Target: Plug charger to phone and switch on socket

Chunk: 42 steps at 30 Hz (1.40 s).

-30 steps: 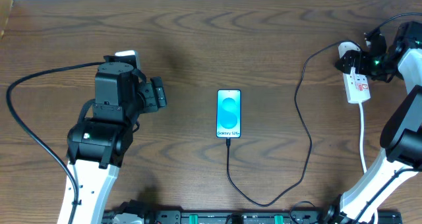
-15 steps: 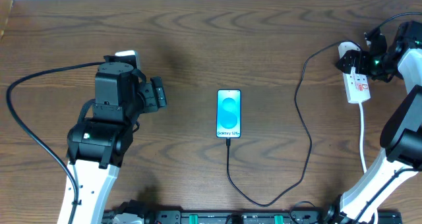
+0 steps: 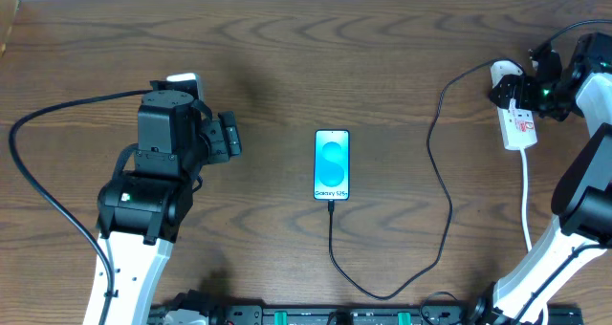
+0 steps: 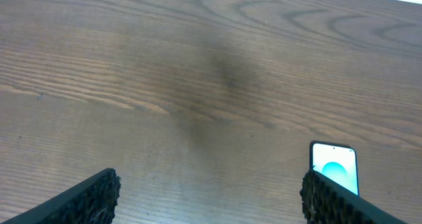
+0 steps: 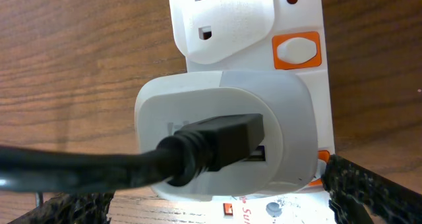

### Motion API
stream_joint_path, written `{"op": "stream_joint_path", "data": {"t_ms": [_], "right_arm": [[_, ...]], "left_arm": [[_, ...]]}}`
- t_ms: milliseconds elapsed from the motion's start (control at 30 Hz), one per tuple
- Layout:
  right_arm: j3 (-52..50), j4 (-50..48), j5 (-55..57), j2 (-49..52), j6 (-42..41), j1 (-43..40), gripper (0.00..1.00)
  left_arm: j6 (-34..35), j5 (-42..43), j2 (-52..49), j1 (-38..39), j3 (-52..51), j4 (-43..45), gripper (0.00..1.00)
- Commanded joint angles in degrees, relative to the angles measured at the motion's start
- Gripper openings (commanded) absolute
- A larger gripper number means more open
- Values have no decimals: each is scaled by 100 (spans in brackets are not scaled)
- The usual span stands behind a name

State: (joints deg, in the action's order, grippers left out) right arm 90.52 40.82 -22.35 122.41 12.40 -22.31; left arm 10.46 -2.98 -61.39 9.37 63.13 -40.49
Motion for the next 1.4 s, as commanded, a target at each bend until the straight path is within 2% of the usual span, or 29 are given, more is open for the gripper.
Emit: {"op": "stream_joint_path", "data": {"t_ms": [0,400,1200,1367], "right_arm": [[-151,90,-179,63,-11,61,99],[-149,98,-1045,63,-168,66,99],[-70,382,-1016,46,-210,59,99],[109,654,-881,-330,-210,59,99]], "left_arm": [[-57,-72,-9,-24,57,0,88],[-57,-72,-9,-24,57,0,88],[-57,-72,-9,-24,57,0,88],[-59,-72,-9,-24,57,0,88]]}}
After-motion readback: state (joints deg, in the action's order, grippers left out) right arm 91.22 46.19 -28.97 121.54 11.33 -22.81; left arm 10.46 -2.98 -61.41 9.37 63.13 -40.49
